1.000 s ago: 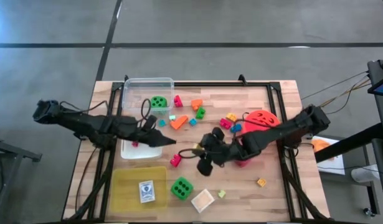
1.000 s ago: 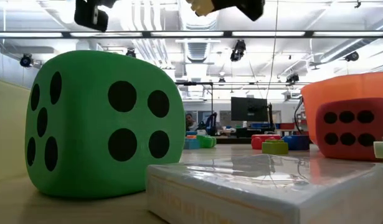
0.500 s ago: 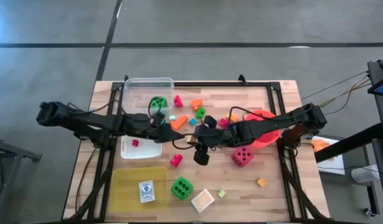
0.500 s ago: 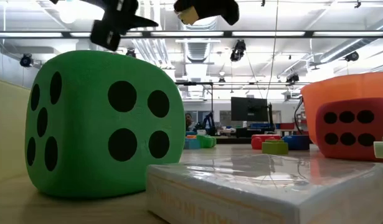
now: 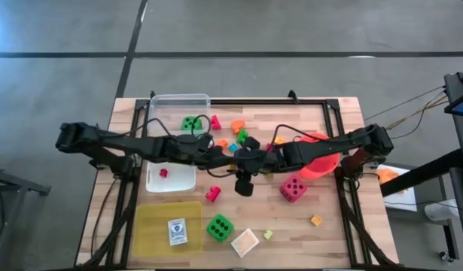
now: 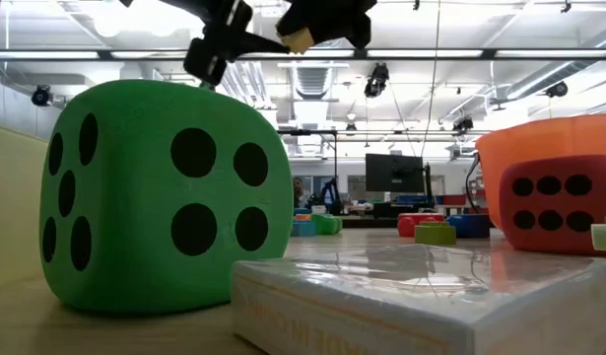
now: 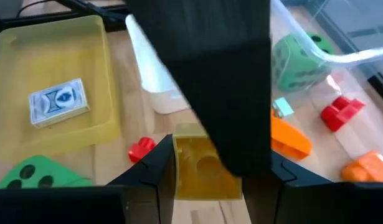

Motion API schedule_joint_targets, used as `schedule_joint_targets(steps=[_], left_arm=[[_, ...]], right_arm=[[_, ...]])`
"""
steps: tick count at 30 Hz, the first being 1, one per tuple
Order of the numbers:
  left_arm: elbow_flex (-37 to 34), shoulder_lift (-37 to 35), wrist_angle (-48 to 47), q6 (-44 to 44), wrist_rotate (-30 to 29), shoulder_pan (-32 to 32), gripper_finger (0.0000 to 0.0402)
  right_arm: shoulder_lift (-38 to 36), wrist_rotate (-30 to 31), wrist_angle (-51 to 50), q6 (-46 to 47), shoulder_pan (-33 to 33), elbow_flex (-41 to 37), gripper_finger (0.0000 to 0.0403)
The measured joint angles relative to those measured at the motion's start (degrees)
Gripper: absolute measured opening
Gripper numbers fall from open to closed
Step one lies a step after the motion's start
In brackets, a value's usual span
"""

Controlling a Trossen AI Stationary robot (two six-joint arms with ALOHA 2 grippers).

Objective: Pick & Place Toys
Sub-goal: Put the yellow game piece into the white bin

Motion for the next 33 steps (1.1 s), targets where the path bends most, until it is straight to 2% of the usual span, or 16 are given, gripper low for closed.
schedule_joint_targets(steps=[4,10,15,22,25,27,33], left_arm=[[2.12,1.77,-4.38,-0.09,1.03,0.0,0.025],[2.0,2.04,-4.77,-0.17,1.43,0.13,0.024],[1.95,1.97,-4.84,-0.02,0.97,0.53,0.0194],[2.0,1.97,-4.43,0.75,0.83,0.59,0.0092],[1.98,1.83,-4.44,0.59,0.84,0.59,0.0085],[1.98,1.68,-4.41,0.65,0.95,0.59,0.0085],[2.1,1.66,-4.43,1.54,1.13,0.58,0.0085]], right_arm=[[-0.16,0.18,-0.01,-0.96,-0.2,0.0,0.0126],[-0.25,0.2,-0.55,-1.18,-0.22,0.0,0.0126],[-0.25,0.2,-0.04,-2.3,-0.22,0.0,0.0126],[-0.25,0.31,0.65,-2.93,-0.22,-0.13,0.0126],[-0.25,0.42,0.95,-2.97,-0.26,-0.15,0.0126],[-0.25,0.42,1.25,-2.87,-0.25,-0.15,0.0154],[-0.6,0.02,2.41,-1.63,-0.22,-0.02,0.0281]])
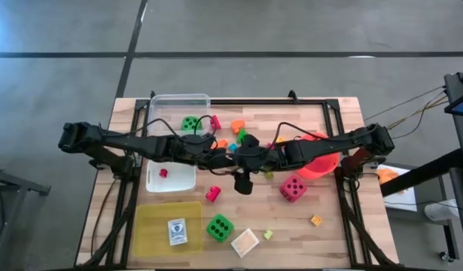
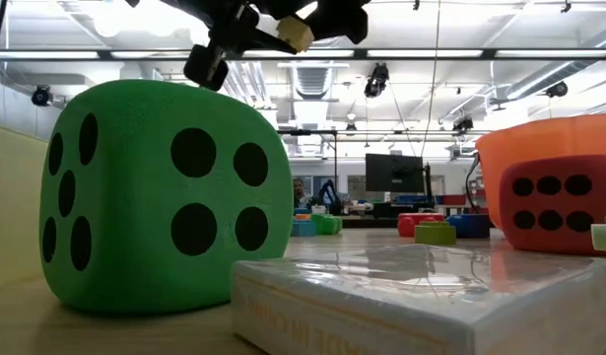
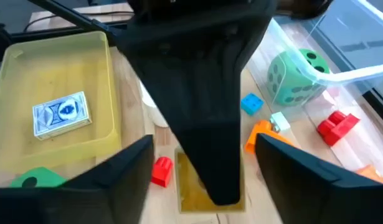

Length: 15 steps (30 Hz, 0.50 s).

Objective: Pick & Place Toys
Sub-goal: Put the yellow game piece into the white bin

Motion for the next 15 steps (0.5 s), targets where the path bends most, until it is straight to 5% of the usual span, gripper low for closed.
schedule_joint_targets(steps=[6,15], left_arm=[[0.2,-2.44,-5.78,0.25,0.0,0.23,0.0085],[0.2,-14.47,-31.75,2.82,-3.81,0.37,0.0085]], right_arm=[[-0.75,-0.02,-0.67,1.2,0.02,-0.02,0.033],[-2.73,-0.17,-6.49,1.9,0.42,-0.02,0.0335]])
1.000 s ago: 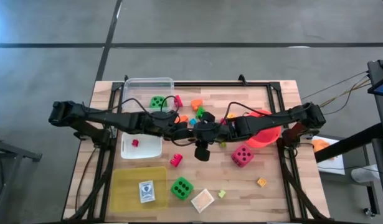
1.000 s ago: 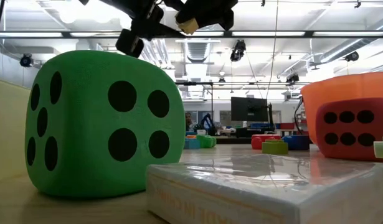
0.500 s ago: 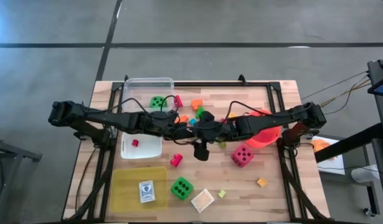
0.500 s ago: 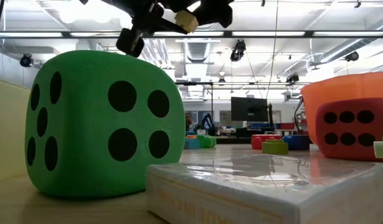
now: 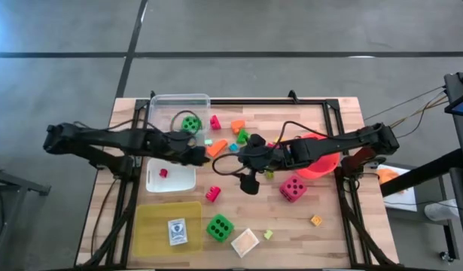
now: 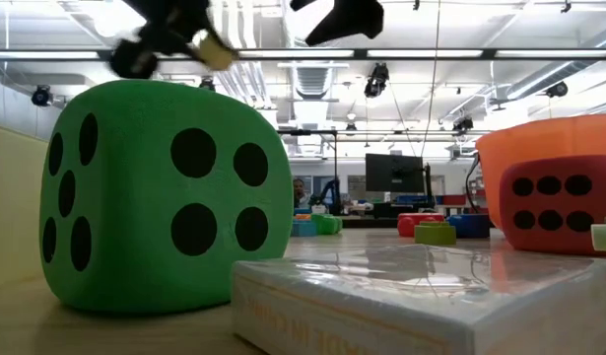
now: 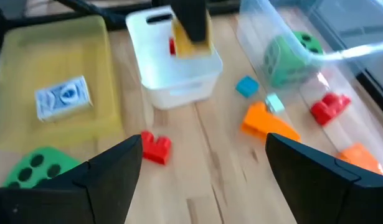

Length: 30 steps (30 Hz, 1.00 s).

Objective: Pick & Place Toys
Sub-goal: Put the yellow game piece into the white bin

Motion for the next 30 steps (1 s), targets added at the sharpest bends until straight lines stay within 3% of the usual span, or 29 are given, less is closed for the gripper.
schedule_joint_targets(steps=[6,12,22,30], left_arm=[[0.02,-5.74,-19.26,-5.71,-1.76,-1.66,0.0085],[-0.05,-2.77,-32.74,-12.04,-0.8,-3.76,0.0085],[-2.57,7.12,-35.44,-9.06,-0.85,-3.85,0.0085],[-8.53,10.92,-29.96,-8.9,-1.45,-3.82,0.0085]], right_arm=[[0.47,0.0,-4.73,2.41,0.2,0.0,0.0336],[0.5,0.15,-6.6,2.55,1.59,-0.5,0.0336],[0.5,0.14,-7.83,5.24,3.62,-3.55,0.0336],[0.52,0.2,-7.86,8.13,5.15,-4.5,0.0336]])
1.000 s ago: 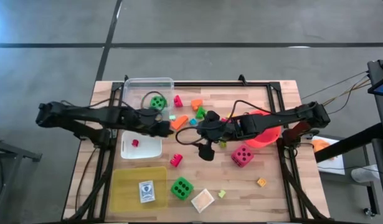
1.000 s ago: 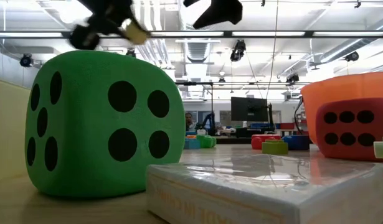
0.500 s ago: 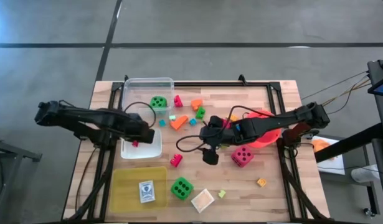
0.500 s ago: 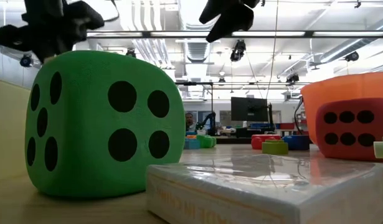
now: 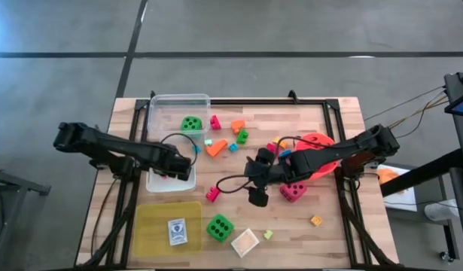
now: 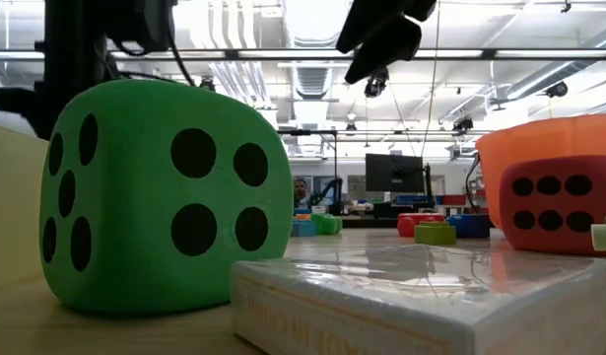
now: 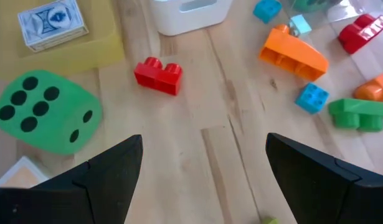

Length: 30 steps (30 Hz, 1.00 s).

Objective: Pick & Place Toys
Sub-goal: Put the yellow game piece into the white bin

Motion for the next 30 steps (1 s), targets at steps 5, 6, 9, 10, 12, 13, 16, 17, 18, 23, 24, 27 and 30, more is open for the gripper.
schedule_joint_targets(steps=[5,6,9,10,12,13,16,17,18,23,24,27,30], left_arm=[[-3.98,0.14,6.35,-0.61,-0.68,0.03,0.0085],[-4.58,0.14,7.39,-0.61,-0.7,0.07,0.0085],[-6.53,0.18,8.77,-1.67,-0.87,0.07,0.0085],[-7.16,0.19,9.08,-2.52,-0.87,0.07,0.0085],[-8.14,0.17,10.09,-3.62,-0.87,0.07,0.0085],[-8.6,0.16,10.46,-4.16,-0.88,0.07,0.0085],[-10.03,0.16,12.4,-5.81,-0.87,0.07,0.0085],[-10.39,0.16,13.05,-6.32,-0.87,0.07,0.0085],[-10.76,0.16,13.64,-6.68,-0.87,0.07,0.0085],[-11.83,0.14,15.67,-7.06,-0.88,0.07,0.0085],[-11.9,0.14,15.67,-7.08,-0.87,0.07,0.0085],[-12.33,0.14,15.73,-7.6,-1.0,0.07,0.0085],[-12.8,0.12,15.93,-8.87,-0.87,0.07,0.0085]], right_arm=[[0.0,0.09,0.21,0.83,0.26,0.0,0.0336],[0.0,0.11,0.2,0.97,0.35,0.0,0.0336],[0.0,0.1,0.34,1.26,0.43,0.0,0.0336],[0.0,0.1,0.39,1.24,0.42,0.0,0.0336],[0.0,0.12,0.39,1.24,0.37,0.0,0.0336],[0.0,0.13,0.39,1.24,0.37,0.0,0.0336],[0.0,0.15,0.39,1.2,0.37,0.0,0.0336],[0.0,0.14,0.39,1.2,0.37,0.0,0.0336],[0.0,0.13,0.39,1.18,0.37,0.0,0.0336],[0.0,0.13,0.39,1.11,0.37,0.0,0.0336],[0.02,0.13,0.39,1.04,0.37,0.0,0.0336],[0.02,0.13,0.39,1.0,0.37,0.0,0.0336],[0.03,0.13,0.39,1.0,0.37,0.0,0.0336]])
